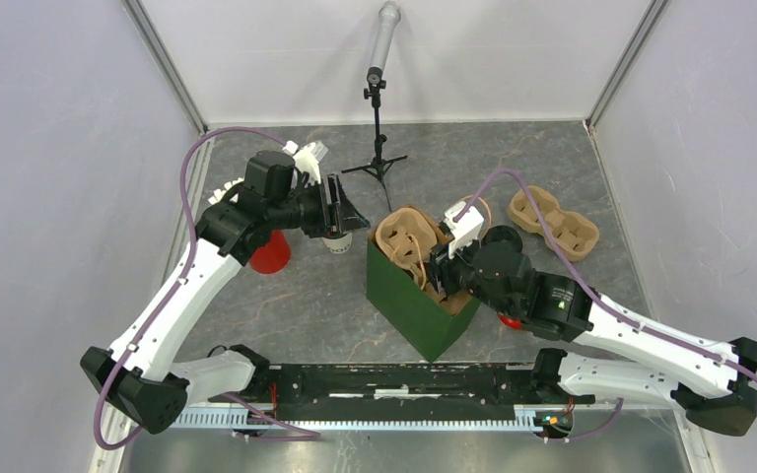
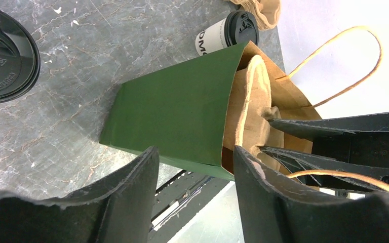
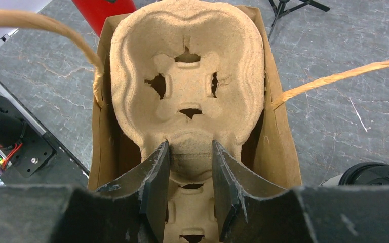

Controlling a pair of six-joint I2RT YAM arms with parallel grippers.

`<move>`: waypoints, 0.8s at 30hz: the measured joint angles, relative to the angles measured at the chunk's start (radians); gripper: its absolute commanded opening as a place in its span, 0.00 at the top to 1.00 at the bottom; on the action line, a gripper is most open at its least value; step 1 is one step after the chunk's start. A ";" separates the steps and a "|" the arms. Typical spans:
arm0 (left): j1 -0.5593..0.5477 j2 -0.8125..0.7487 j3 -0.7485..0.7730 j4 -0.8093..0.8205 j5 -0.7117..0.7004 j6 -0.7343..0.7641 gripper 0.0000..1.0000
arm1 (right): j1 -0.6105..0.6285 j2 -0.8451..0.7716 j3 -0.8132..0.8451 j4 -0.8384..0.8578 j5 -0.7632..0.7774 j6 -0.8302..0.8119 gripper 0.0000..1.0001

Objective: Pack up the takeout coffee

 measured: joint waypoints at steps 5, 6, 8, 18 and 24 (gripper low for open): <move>0.000 -0.006 -0.003 0.016 0.011 0.000 0.35 | 0.000 0.001 0.008 -0.034 -0.008 -0.012 0.62; 0.000 -0.006 -0.004 0.021 0.012 0.000 0.35 | 0.000 0.003 0.009 -0.042 -0.009 -0.014 0.62; 0.000 -0.006 -0.004 0.025 0.013 0.000 0.35 | 0.000 0.009 0.011 -0.058 -0.013 -0.016 0.62; 0.000 -0.006 -0.004 0.025 0.014 0.000 0.35 | 0.000 0.049 0.011 -0.097 -0.033 -0.024 0.61; 0.000 -0.006 0.005 0.000 0.000 0.018 0.34 | 0.005 0.083 0.011 -0.106 -0.044 -0.027 0.61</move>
